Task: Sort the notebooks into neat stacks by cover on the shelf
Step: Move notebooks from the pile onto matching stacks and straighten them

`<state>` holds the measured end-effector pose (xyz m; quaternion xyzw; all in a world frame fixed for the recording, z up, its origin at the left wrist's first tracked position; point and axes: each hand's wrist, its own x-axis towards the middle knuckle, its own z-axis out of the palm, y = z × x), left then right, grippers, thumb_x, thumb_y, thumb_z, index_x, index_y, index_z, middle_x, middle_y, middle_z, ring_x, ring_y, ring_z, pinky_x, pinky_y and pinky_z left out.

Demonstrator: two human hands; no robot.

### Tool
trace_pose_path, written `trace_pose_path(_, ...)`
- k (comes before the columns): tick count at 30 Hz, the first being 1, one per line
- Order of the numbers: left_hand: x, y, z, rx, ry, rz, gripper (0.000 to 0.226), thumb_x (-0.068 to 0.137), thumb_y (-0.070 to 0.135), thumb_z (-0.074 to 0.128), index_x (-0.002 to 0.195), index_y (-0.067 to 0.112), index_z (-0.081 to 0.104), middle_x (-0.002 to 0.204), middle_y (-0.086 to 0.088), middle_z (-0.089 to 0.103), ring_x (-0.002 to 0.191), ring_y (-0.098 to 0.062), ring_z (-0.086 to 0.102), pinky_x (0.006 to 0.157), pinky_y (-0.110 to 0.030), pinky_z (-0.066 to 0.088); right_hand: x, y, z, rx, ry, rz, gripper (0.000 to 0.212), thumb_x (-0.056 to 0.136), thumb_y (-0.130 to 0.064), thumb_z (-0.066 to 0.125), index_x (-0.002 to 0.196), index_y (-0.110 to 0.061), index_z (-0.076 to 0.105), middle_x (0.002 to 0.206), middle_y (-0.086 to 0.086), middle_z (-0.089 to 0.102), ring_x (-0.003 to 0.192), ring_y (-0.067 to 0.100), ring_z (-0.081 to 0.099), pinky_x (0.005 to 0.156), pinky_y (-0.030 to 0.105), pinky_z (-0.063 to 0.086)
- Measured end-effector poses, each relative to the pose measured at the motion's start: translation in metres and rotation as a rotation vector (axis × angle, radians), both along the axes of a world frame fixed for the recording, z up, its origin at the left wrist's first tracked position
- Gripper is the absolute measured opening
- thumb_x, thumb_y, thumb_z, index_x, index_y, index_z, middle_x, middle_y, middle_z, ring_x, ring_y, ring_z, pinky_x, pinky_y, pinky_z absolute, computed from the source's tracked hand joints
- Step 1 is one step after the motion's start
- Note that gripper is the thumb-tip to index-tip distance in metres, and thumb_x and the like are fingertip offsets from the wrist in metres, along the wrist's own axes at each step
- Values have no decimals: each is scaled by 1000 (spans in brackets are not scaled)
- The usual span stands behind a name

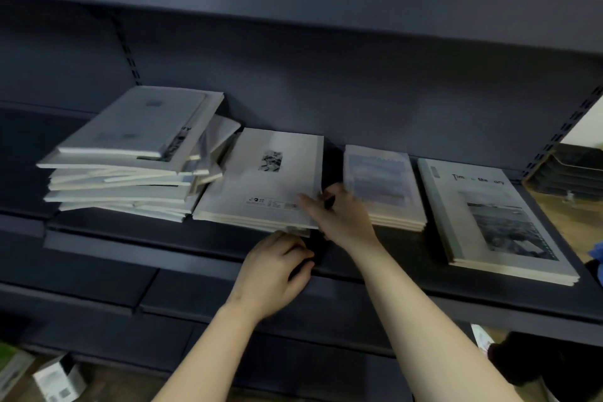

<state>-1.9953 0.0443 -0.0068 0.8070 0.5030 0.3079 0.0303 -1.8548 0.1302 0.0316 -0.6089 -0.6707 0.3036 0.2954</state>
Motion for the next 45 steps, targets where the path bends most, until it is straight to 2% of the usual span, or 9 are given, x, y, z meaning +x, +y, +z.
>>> trace_pose_path(7, -18, 0, -2, 23, 2, -7, 18, 83, 26, 61, 90, 14, 73, 91, -1, 67, 84, -22, 60, 68, -33, 51, -6, -4, -7, -136, 229, -7, 62, 67, -56, 77, 111, -26, 45, 80, 0, 69, 51, 13, 66, 45, 27, 53)
trace_pose_path(15, -19, -1, -2, 40, 18, -18, 19, 84, 27, 60, 91, 15, 73, 92, 1, 67, 85, -21, 60, 67, -32, 51, 1, -7, -4, -181, 401, -88, 50, 75, -31, 80, 112, -24, 46, 89, 5, 67, 47, 8, 61, 40, 19, 43)
trace_pose_path(20, -14, -4, -1, 118, -17, -16, 19, 85, 26, 59, 92, 14, 73, 92, 0, 68, 85, -19, 63, 67, -34, 54, 23, -8, 5, -199, 511, -125, 11, 78, -17, 72, 87, -14, 67, 61, -6, 65, 40, 5, 50, 37, 15, 33)
trace_pose_path(23, -2, -7, 3, 361, -132, 32, 15, 84, 15, 68, 95, 7, 73, 91, -6, 69, 83, -22, 64, 71, -35, 53, 35, -10, 14, -253, 645, -105, 5, 82, -13, 65, 87, -14, 65, 74, 0, 67, 40, 3, 50, 39, 17, 36)
trace_pose_path(30, 25, 12, 42, 131, -17, 250, 63, 81, 34, 68, 137, 16, 47, 131, -10, 56, 113, -32, 55, 88, -45, 49, 49, -31, 46, -134, 787, 84, 30, 75, -25, 63, 101, -12, 57, 60, -1, 61, 43, 12, 50, 40, 23, 37)
trace_pose_path(35, 40, 19, 49, 126, -11, 339, 73, 87, 15, 61, 148, 29, 24, 143, -9, 46, 108, -35, 60, 68, -47, 55, 55, -42, 68, -29, 726, 203, 31, 83, -32, 60, 107, -13, 57, 58, -4, 61, 46, 12, 53, 43, 22, 39)
trace_pose_path(40, 42, 18, 54, 292, -421, 291, 53, 92, 9, 53, 142, 21, 39, 94, -6, 68, 70, -22, 64, 56, -23, 45, 67, -46, 69, -39, 756, 313, 46, 97, -46, 41, 116, -8, 57, 77, 10, 69, 66, 23, 65, 55, 25, 47)
trace_pose_path(42, 45, 19, 55, 313, -646, 324, 31, 96, 18, 49, 124, 7, 56, 83, 12, 60, 73, -3, 57, 63, -10, 40, 70, -46, 60, -100, 670, 216, 39, 98, -43, 46, 118, -12, 59, 92, 10, 71, 80, 24, 70, 65, 26, 52)
trace_pose_path(45, 58, 17, 57, 157, -1085, 310, 19, 96, 32, 49, 109, 23, 59, 84, 23, 66, 85, 3, 62, 71, -8, 46, 63, -47, 36, -200, 621, 73, 30, 95, -35, 57, 115, -14, 60, 107, 10, 69, 94, 24, 69, 79, 33, 58)
